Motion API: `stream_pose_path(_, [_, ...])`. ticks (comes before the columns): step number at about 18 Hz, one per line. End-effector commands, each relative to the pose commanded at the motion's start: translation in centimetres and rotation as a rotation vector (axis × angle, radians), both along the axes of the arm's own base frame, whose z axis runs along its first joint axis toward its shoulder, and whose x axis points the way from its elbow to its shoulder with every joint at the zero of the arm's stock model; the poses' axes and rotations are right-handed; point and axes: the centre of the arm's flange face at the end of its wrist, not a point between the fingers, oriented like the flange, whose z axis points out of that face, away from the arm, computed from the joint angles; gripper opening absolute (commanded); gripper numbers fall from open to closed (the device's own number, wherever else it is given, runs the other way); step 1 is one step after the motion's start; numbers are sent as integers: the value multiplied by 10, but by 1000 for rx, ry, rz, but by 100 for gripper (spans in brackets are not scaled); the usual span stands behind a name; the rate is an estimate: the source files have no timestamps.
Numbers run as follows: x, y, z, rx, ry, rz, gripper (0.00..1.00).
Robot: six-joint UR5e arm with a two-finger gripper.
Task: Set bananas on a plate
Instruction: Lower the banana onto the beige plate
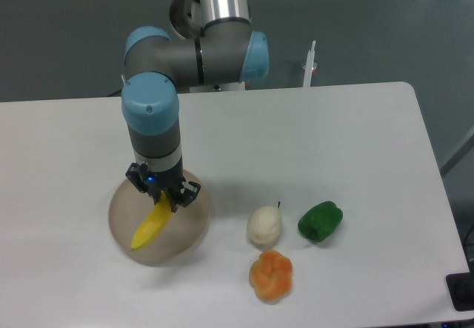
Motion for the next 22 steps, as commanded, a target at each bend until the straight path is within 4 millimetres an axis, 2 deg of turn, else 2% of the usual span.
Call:
stream_pose_path(4, [1,-4,-18,-32,-10,-1,21])
stream_pose_path(6, [2,-2,-20,-23,-6,-12,21])
stream_pose_path(8, [0,2,-32,-22,3,-33,20])
stream_pose_path(12, [11,4,-48,-46,35,-69,20])
stream_pose_path(22, [13,-3,-60,-67,31,-69,20])
